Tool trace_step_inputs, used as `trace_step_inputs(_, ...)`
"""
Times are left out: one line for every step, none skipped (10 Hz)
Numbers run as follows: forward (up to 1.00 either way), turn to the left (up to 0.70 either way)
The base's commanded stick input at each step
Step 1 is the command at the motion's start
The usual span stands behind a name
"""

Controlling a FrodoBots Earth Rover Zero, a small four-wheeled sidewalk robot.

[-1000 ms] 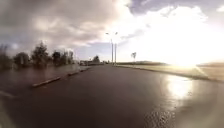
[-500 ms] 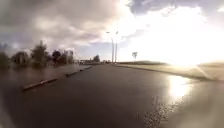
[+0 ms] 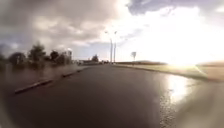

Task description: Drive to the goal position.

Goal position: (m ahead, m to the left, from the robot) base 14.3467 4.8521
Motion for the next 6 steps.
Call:
trace_step_inputs(0.7, 0.0)
trace_step_inputs(0.7, 0.0)
trace_step_inputs(0.7, 0.0)
trace_step_inputs(0.7, 0.0)
trace_step_inputs(0.7, 0.0)
trace_step_inputs(0.7, 0.0)
